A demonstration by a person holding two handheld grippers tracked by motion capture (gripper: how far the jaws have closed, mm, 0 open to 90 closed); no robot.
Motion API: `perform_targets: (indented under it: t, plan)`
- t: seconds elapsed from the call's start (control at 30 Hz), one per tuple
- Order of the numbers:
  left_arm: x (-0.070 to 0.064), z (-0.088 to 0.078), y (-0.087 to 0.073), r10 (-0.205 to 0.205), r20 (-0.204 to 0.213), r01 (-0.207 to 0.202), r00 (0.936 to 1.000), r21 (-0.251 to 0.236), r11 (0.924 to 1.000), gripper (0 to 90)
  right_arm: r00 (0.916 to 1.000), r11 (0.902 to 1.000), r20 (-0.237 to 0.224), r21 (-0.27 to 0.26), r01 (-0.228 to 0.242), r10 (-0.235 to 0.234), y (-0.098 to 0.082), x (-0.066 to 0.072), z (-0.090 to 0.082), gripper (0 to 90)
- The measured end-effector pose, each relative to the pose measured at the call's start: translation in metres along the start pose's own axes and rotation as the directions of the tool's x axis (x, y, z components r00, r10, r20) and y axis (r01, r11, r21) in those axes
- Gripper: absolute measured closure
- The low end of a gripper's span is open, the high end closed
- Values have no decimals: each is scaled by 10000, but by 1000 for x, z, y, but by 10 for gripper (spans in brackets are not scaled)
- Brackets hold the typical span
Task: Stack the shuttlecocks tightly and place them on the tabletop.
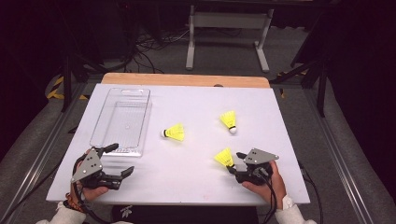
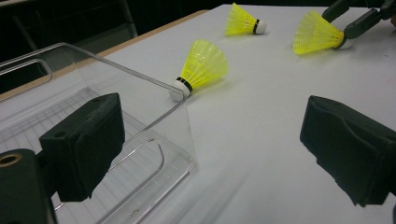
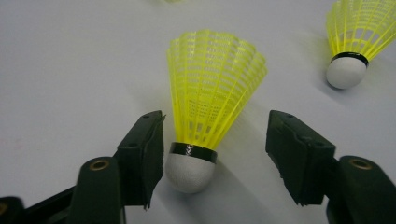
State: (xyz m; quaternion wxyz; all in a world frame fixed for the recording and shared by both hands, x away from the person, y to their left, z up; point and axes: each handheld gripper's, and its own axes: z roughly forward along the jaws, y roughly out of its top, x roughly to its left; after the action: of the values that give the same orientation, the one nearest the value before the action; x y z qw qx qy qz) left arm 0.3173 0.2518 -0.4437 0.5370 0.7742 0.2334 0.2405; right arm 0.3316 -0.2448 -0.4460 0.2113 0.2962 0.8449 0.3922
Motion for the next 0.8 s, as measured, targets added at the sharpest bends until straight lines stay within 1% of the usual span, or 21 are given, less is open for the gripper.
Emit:
perform_targets:
  t: [0.07, 0.1, 0.13, 0.2, 0.27, 0.3, 0.33, 0.43, 0.5, 0.53, 0.6, 0.63, 0.67, 0.73, 0.8]
  plan:
    - [0, 0, 0, 24, 23, -24, 10000, -12, 10000, 73, 9999, 9999, -117, 93, 44, -43, 0, 1, 1, 397]
    - [0, 0, 0, 18, 14, -18, 10000, -2, 10000, 73, 9995, 9997, -294, 219, 146, -139, 0, 2, 2, 412]
    - [0, 0, 0, -3, 23, 3, 10000, -5, 10000, 73, 9995, 9997, -294, 219, 146, -139, 0, 2, 2, 412]
    - [1, 1, -1, -18, 74, 17, 10000, 25, 10000, 71, 9993, 9987, -320, 473, 210, -195, -1, 2, 5, 416]
    - [1, 1, -1, -25, 82, 24, 10000, 61, 10000, 71, 9993, 9967, -272, 762, 278, -258, -2, 2, 7, 439]
    - [1, 1, -1, -25, 82, 24, 10000, 61, 10000, 71, 9993, 9967, -272, 762, 278, -258, -2, 2, 7, 439]
    - [1, 1, -1, -19, 87, 19, 10000, 43, 10000, 71, 9994, 9958, -230, 874, 264, -245, -2, 2, 7, 445]
    - [1, 2, -1, -17, 130, 16, 9999, 101, 9999, 71, 9992, 9937, -377, 1110, 145, -103, -2, 0, 7, 535]
    - [0, 3, -1, 10, 141, -12, 9999, 120, 9999, 71, 9990, 9928, -413, 1177, 232, -185, -2, 1, 8, 548]
    - [0, 3, 0, 26, 153, -28, 9999, 123, 9999, 71, 9990, 9919, -413, 1251, 236, -186, -3, 1, 8, 581]
    - [0, 4, 0, 46, 167, -49, 9998, 152, 9999, 71, 9991, 9921, -416, 1247, 150, -99, -3, 0, 8, 613]
    - [0, 4, 0, 46, 167, -49, 9998, 152, 9999, 71, 9991, 9921, -416, 1247, 150, -99, -3, 0, 8, 613]
    - [0, 4, -1, 28, 166, -30, 9999, 137, 9999, 71, 9993, 9920, -348, 1253, 179, -137, -3, 0, 8, 633]
    - [0, 4, -1, 38, 165, -41, 9999, 183, 9998, 71, 9993, 9919, -334, 1257, 191, -150, -3, 0, 8, 639]
    - [0, 4, -1, 29, 167, -32, 9999, 217, 9998, 71, 9996, 9920, -179, 1244, 226, -205, -2, 0, 7, 645]
